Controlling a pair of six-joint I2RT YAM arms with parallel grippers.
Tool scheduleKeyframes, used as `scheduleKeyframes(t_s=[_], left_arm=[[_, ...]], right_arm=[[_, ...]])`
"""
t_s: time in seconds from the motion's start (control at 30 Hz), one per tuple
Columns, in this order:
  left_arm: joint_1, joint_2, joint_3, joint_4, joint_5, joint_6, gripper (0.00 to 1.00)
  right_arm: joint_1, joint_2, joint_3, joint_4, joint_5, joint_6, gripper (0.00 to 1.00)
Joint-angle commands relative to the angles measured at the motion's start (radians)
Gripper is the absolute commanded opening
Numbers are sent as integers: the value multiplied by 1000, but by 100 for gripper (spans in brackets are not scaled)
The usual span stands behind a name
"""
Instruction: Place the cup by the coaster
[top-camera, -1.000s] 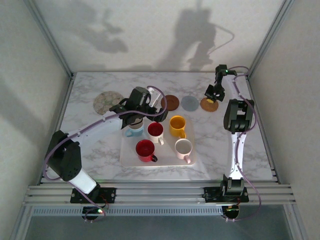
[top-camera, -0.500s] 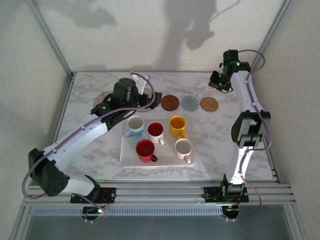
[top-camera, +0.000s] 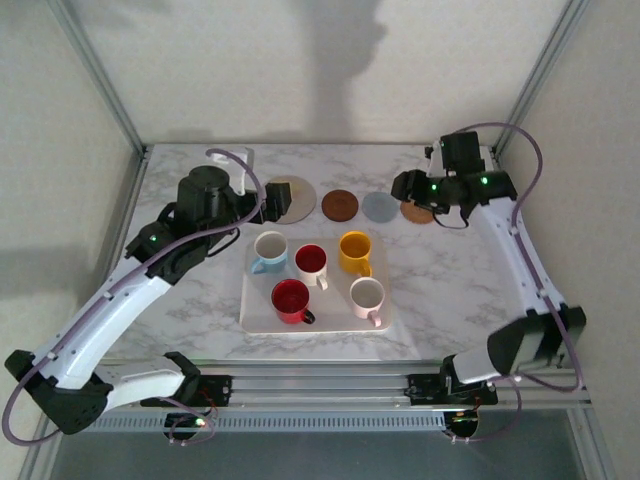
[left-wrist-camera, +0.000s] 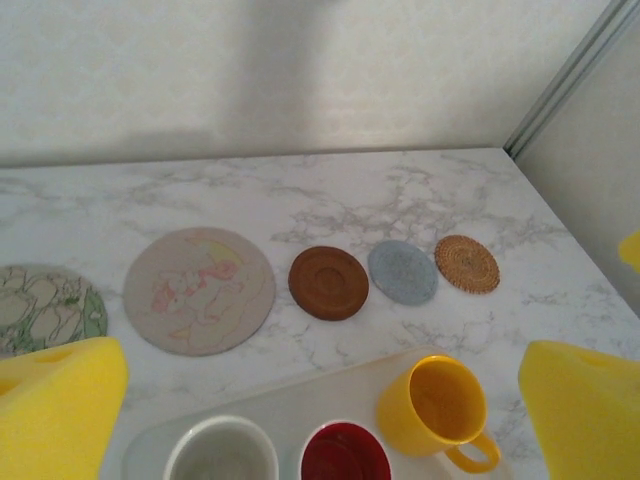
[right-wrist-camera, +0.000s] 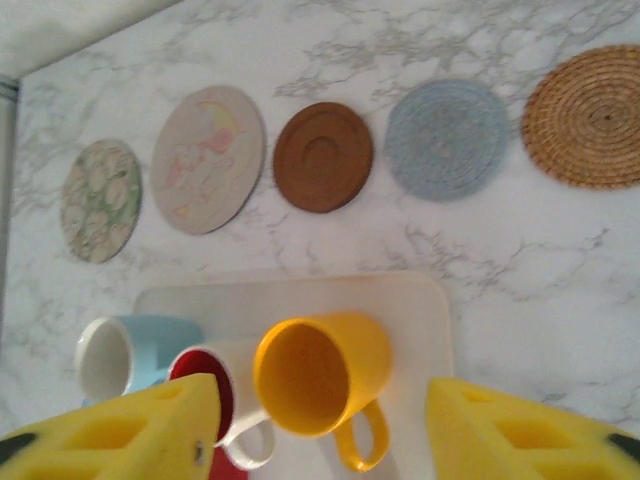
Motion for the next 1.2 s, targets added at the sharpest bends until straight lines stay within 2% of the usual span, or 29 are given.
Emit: scheduleKeyframes(t_s=[0.0, 0.17, 0.2, 0.23, 0.63, 0.93, 1.17], left_arm=[[4, -16, 29, -119, -63, -79, 100], [4, 8, 23, -224, -54, -113, 100], [4, 14, 15, -237, -45, -115, 99], [4, 17, 5, -245, -36, -118, 100], [30, 82, -125, -294, 34, -143, 99], [109, 98, -237, -238, 186, -119, 95], [138, 119, -317, -207, 273, -82, 91]], right_arm=[[37, -110, -86, 54, 1, 8, 66], [72, -259, -204, 74, -1, 9, 81], [78, -283, -228, 78, -13, 8, 93], [84, -309, -249, 82, -27, 3, 99], [169, -419, -459, 163, -92, 12, 99], [202, -415, -549, 237, -112, 43, 99], [204, -388, -576, 267, -118, 54, 99]])
